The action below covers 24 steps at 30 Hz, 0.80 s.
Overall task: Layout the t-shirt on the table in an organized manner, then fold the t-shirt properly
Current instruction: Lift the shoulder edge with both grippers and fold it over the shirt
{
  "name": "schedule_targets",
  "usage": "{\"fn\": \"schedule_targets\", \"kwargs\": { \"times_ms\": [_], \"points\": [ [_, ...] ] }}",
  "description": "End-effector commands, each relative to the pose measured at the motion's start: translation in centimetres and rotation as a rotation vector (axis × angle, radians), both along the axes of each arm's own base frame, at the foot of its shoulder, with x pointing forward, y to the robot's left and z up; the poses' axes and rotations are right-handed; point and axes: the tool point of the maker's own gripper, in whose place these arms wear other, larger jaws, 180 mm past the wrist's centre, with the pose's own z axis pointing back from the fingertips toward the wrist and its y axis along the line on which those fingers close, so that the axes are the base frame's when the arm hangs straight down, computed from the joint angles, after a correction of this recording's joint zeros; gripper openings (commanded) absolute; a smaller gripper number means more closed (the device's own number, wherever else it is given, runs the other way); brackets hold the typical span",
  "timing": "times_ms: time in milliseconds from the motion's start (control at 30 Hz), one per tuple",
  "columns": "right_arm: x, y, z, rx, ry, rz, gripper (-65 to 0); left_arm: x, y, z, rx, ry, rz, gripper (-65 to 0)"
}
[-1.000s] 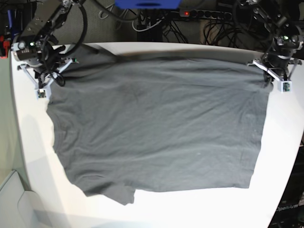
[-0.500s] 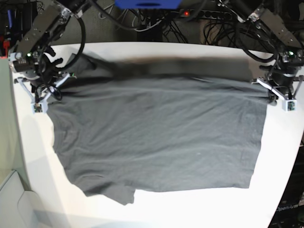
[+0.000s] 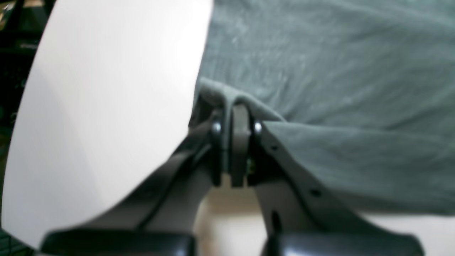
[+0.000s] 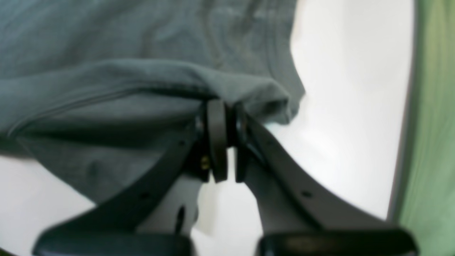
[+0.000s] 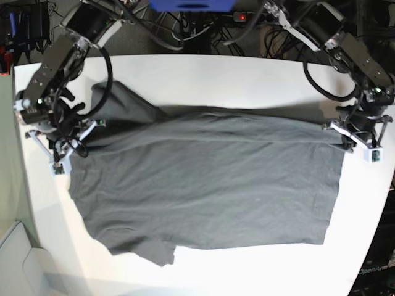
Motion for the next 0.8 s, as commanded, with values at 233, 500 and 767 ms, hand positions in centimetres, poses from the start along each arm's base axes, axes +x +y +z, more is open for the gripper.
{"fn": "schedule_targets", "kwargs": {
  "times_ms": [233, 500, 767],
  "points": [
    [4.4, -1.1, 0.8, 0.030, -0.039, 0.015, -65.0, 3.9, 0.5, 1.4, -0.045, -0.077, -0.007, -64.9],
    [6.6, -1.3, 1.2, 0.055, -0.049, 0.023, -65.0, 6.6, 0.9, 0.8, -0.115, -0.073, -0.020, -64.9],
    [8.4, -0.5, 1.3, 0.095, -0.047, 0.037, -65.0, 7.4, 0.7, -0.2, -0.154, -0.085, -0.026, -64.9]
  ]
}}
